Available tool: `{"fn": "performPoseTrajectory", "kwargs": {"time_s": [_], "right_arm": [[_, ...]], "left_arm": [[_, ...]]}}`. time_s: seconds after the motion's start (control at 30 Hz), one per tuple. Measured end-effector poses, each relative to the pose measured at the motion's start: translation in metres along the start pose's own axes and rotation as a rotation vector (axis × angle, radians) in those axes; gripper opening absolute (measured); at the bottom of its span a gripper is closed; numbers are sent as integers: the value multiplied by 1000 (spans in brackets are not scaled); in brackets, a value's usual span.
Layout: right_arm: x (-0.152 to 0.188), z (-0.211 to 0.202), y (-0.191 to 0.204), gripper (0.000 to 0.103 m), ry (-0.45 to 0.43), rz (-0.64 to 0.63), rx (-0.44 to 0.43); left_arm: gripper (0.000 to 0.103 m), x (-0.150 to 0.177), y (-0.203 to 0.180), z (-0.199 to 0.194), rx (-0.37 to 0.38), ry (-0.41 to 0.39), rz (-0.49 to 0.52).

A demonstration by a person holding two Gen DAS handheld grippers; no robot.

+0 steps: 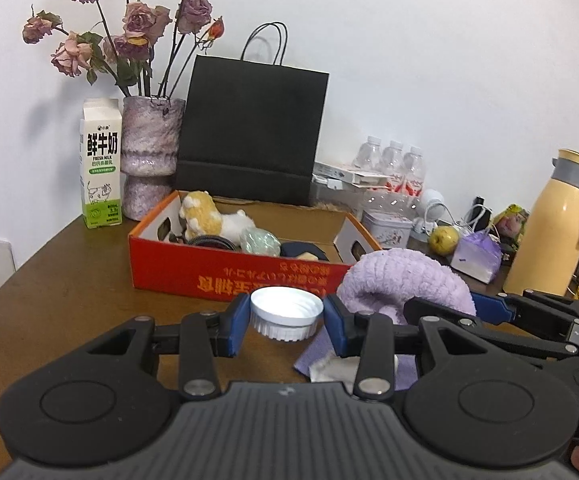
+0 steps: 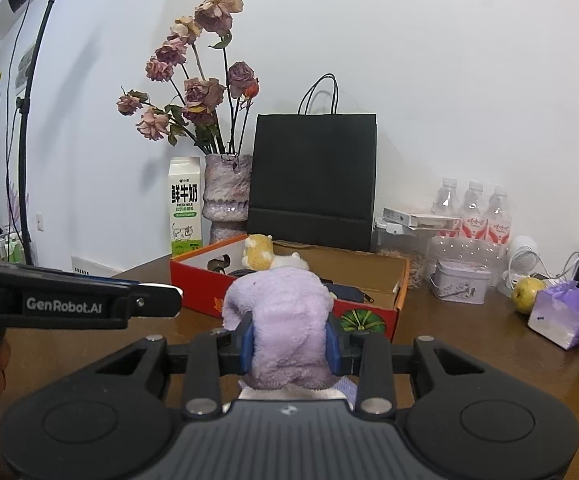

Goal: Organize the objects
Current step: 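Carry the white lid and lavender towel over the cardboard box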

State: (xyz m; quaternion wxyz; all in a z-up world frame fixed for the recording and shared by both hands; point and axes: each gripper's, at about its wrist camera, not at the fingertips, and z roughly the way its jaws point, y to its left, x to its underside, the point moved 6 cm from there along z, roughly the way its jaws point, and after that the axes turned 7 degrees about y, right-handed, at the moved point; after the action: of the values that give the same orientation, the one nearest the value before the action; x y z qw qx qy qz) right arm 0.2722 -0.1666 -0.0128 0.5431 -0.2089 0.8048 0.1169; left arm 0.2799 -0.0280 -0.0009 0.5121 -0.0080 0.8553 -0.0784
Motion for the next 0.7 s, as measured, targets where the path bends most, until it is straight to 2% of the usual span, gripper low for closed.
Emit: {"fn": "performPoseTrajectory", "kwargs": {"time_s": [0.7], "right_arm": [[-44, 74, -6, 33, -15, 17, -9]], "left_arm": [[41, -54, 24, 58, -9, -35, -39]]}}
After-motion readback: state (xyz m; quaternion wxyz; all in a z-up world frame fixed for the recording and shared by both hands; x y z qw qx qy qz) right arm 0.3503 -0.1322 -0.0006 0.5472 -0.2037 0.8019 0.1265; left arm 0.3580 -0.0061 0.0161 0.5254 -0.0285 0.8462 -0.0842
